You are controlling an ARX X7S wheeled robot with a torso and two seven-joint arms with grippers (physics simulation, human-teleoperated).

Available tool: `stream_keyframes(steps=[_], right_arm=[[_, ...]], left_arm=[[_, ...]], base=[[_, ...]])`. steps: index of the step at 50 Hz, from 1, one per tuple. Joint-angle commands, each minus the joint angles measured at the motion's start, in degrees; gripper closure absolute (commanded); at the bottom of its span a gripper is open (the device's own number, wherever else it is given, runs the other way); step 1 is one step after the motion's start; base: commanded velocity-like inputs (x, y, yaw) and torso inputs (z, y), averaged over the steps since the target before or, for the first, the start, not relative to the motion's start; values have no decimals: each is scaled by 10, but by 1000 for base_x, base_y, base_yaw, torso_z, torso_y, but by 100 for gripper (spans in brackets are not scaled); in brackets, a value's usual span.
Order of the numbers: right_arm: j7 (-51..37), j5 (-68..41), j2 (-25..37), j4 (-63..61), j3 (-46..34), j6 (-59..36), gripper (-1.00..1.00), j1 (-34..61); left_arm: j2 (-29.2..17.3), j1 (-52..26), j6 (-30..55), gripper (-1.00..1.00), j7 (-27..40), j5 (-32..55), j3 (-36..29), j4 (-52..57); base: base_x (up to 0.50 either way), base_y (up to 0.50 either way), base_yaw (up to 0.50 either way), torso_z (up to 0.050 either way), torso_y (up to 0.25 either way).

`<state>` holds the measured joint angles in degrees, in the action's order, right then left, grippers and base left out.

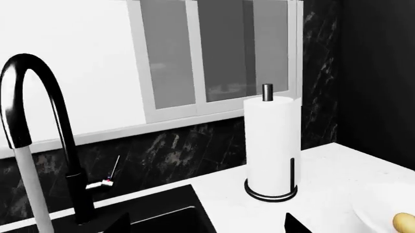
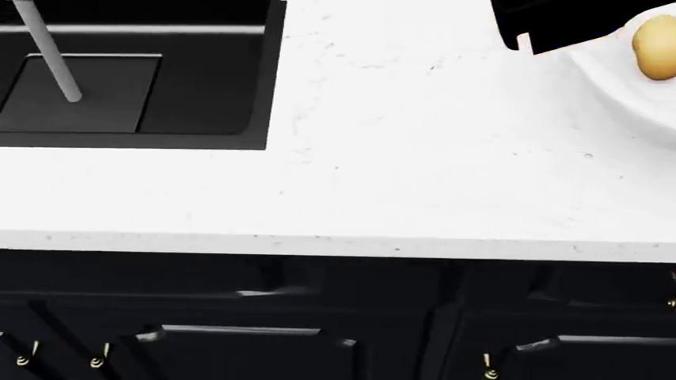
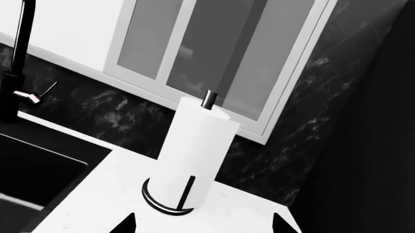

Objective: Pick the cucumbers and broccolis from the sink and place them in one bowl. Place the apricot in the other bowl. Then turn off the sink faucet.

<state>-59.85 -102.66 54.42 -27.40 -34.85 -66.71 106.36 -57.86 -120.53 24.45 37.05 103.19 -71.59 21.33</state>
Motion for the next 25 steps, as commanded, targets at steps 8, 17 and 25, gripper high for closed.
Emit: stream_keyframes(steps=[8, 17, 25], right_arm=[[14, 19, -21, 7, 10, 3, -100, 2], [12, 17, -21, 5, 10, 7, -100, -2], [16, 23, -27, 11, 6, 7, -100, 1]], left_arm=[[-4, 12, 1, -100, -24, -10, 18, -14], [-6, 25, -3, -100, -26, -15, 18, -17], [-7, 28, 0, -100, -27, -16, 18, -20]], base=[[0, 500, 0, 0, 0], [0, 500, 0, 0, 0], [0, 500, 0, 0, 0]])
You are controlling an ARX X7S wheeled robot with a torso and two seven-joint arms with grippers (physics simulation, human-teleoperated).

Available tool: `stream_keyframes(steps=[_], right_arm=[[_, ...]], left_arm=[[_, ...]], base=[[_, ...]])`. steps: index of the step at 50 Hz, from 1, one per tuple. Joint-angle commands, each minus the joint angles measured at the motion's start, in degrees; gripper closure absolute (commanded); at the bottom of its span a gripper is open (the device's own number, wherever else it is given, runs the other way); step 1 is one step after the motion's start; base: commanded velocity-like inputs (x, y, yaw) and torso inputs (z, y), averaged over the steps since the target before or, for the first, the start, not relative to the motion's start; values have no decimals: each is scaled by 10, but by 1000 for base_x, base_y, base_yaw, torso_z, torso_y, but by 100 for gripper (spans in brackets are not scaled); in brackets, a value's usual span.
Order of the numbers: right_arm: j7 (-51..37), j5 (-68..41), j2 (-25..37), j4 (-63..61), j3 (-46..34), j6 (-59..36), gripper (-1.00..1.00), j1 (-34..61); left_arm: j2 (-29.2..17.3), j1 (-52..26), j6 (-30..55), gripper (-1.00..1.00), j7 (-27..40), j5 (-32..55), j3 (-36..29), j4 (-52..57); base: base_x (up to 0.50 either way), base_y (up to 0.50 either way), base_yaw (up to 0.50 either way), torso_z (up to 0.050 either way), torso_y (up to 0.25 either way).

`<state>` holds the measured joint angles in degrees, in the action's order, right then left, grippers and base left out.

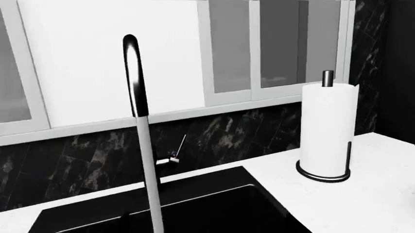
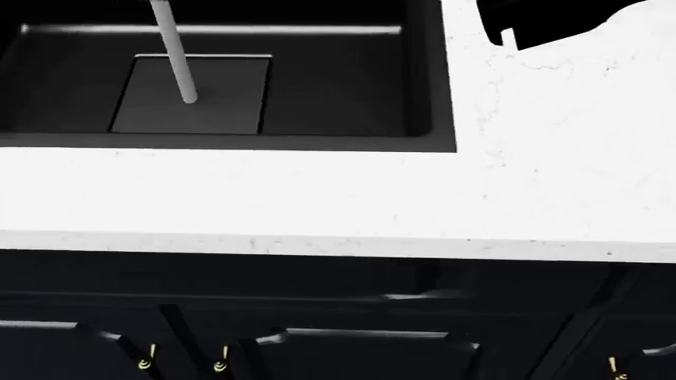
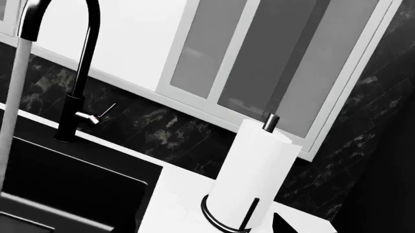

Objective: Pick the cucumbers and broccolis from the sink and place them in one bowl. Place the apricot in the other bowl. Then turn off the sink faucet.

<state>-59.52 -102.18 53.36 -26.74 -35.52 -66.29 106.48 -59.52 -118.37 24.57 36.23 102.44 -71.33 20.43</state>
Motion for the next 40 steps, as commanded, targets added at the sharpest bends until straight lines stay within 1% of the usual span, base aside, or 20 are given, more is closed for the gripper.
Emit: stream_keyframes(steps=[1, 7, 18, 24, 30, 34, 35, 38, 40], right_arm=[[12, 17, -17, 5, 12, 2, -100, 2], [15, 21, -20, 7, 10, 1, -100, 3], [13, 18, -12, 2, 14, 8, -100, -5], [13, 19, -7, 1, 17, 12, -100, -7], [18, 26, -7, 6, 21, 23, -100, -16], [25, 35, -8, 11, 23, 26, -100, -16], [31, 43, -13, 21, 19, 20, -100, -7], [51, 70, -22, 46, 10, 10, -100, 4], [80, 108, -31, 75, 1, 14, -100, 3]], left_arm=[[10, 7, 0, -100, -19, -9, 16, -11], [13, 10, 3, -100, -18, -15, 13, -15], [23, 8, 12, -100, -16, -15, 14, -17], [30, 9, 14, -100, -14, -18, 15, -20], [45, 12, 23, -100, -26, -24, 7, -41], [66, 16, 31, -100, -42, -38, -3, -81], [79, 14, 36, -100, -52, -43, -7, -107], [98, 4, 46, -100, -67, -50, -11, -148], [115, 2, 46, -100, -82, -61, -15, -185]], base=[[0, 500, 0, 0, 0], [0, 500, 0, 0, 0], [0, 500, 0, -20, 250], [0, 500, 0, 0, 0], [0, 90, 0, 0, 0], [0, 0, 0, 0, 0], [0, 0, 0, 0, 0], [0, 0, 0, 0, 0], [0, 0, 0, 0, 0]])
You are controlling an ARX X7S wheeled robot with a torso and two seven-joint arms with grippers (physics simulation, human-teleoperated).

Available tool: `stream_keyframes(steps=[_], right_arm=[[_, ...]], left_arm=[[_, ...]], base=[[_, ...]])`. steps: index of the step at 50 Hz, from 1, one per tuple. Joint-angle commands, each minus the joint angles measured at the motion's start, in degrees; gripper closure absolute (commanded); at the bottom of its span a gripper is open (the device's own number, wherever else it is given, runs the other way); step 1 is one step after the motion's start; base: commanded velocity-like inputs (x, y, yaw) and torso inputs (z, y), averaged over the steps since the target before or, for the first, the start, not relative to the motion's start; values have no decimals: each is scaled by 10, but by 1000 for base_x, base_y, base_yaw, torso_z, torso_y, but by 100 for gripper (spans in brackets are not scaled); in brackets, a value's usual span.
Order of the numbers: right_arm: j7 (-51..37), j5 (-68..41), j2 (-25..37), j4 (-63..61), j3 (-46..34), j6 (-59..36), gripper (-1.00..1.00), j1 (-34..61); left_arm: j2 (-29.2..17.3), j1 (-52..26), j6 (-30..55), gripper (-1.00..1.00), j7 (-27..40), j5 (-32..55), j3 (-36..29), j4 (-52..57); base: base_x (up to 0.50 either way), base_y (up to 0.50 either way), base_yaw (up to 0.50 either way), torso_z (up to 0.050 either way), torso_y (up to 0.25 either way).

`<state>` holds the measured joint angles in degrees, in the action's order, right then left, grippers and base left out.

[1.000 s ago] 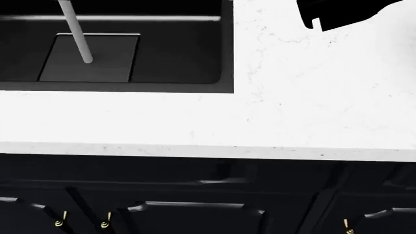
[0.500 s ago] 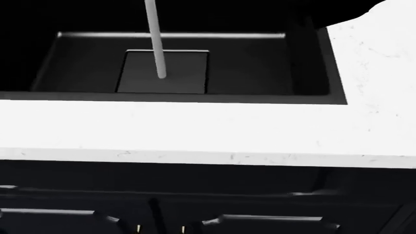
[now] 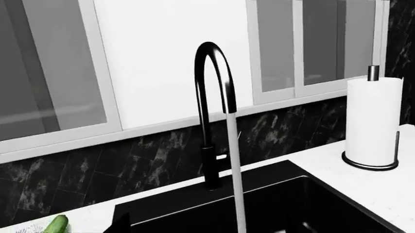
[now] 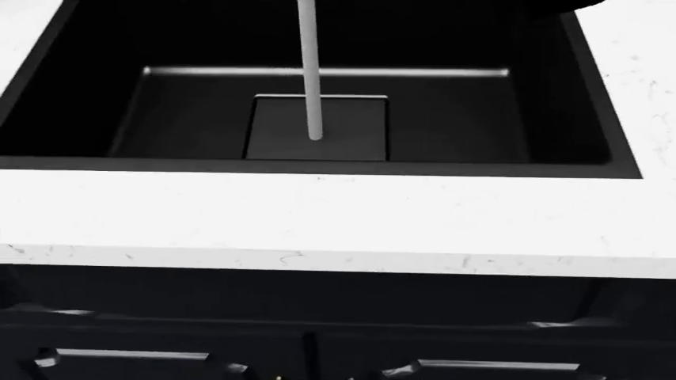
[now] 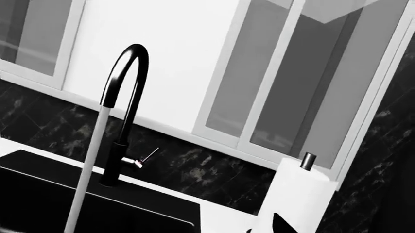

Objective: Pick the cucumbers and broccolis from the sink and place them in one bowl. Place the apricot in the other bowl. Then turn off the sink faucet.

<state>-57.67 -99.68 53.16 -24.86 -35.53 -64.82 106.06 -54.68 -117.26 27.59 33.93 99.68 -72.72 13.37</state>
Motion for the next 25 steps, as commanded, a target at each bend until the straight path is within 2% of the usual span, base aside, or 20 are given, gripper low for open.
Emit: stream_keyframes(steps=[1, 9, 16, 25], right_arm=[[69, 96, -32, 64, -2, 0, -100, 10], [141, 184, -85, 139, -47, 2, -100, 27], [163, 211, -103, 162, -67, 9, -100, 20], [179, 226, -117, 175, -77, 12, -100, 27]], left_arm=[[72, -9, 15, -100, -64, -39, -2, -130], [79, 9, 3, -100, -72, -52, -6, -169], [74, 14, 3, -100, -69, -52, -5, -169], [69, 18, 1, -100, -70, -54, -2, -168]], base=[[0, 0, 0, 0, 0], [0, 0, 0, 0, 0], [2, 0, 0, 0, 0], [391, 0, 0, 0, 0]])
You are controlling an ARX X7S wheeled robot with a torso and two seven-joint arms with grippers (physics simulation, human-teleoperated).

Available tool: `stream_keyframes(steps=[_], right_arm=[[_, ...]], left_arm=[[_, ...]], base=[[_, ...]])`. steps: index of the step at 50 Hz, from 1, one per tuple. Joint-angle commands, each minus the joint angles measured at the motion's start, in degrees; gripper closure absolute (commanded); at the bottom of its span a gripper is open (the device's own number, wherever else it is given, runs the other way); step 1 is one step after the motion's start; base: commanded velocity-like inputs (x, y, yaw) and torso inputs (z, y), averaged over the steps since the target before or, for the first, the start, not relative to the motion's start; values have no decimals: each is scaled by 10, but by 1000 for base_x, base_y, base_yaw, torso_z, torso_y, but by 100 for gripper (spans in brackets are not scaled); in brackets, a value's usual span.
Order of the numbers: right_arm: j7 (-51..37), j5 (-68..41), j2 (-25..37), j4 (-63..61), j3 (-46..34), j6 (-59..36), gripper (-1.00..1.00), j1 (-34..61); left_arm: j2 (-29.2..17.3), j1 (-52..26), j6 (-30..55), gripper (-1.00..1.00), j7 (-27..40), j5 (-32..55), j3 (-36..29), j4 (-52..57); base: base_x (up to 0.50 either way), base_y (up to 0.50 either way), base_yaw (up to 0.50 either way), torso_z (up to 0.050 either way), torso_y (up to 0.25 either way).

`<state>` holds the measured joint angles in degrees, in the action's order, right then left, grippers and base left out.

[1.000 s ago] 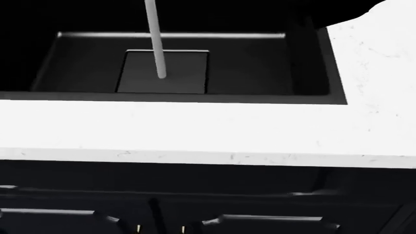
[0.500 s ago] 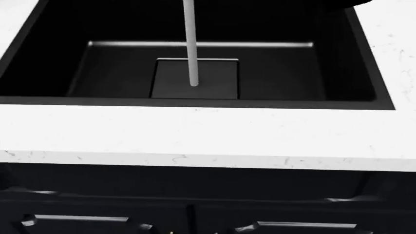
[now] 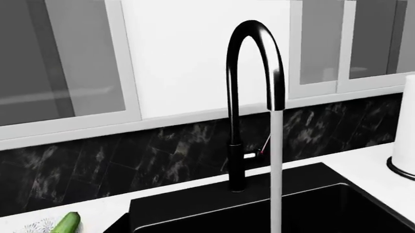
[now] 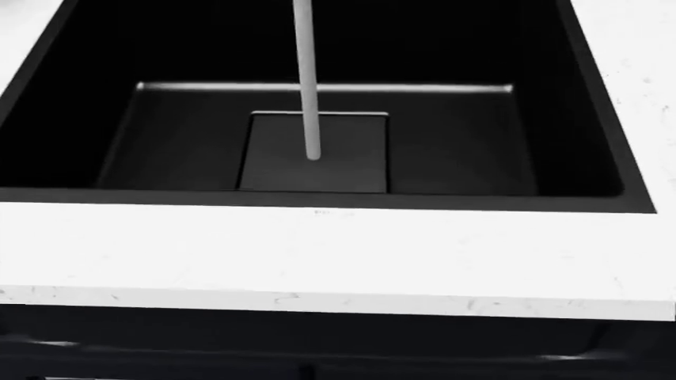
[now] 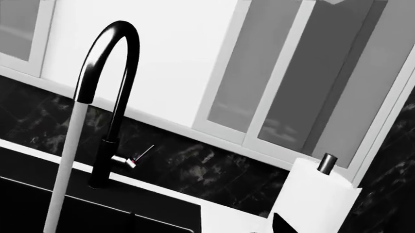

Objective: Pick the cucumbers and broccolis from the sink and place them in one bowl. Place the apricot in the other bowl. Then turn off the sink faucet.

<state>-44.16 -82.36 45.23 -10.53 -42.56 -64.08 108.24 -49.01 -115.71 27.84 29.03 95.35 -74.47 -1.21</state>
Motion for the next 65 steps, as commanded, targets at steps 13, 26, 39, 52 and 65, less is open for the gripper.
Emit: stream_keyframes(steps=[13, 26, 39, 52, 65], right_arm=[[55, 61, -46, 38, -13, 8, -100, 6], [37, 40, -17, 19, 4, 7, -100, -6], [27, 33, -12, 13, 8, 10, -100, -16], [-3, 11, 8, -14, 19, 14, -100, -40], [5, 18, 8, -10, 17, 21, -100, -48]], left_arm=[[4, 11, -4, -100, -22, -15, 18, -17], [22, 5, 5, -100, -22, -20, 17, -27], [10, 12, 7, -100, -14, -12, 22, -14], [14, 5, 18, -100, -12, -11, 24, -9], [15, 4, 22, -100, -14, -13, 26, -14]], base=[[435, 0, 0, 0, 0], [434, 0, 0, 0, 0], [436, 0, 0, 0, 1], [203, 0, 0, 0, 2], [97, 0, 0, 0, 0]])
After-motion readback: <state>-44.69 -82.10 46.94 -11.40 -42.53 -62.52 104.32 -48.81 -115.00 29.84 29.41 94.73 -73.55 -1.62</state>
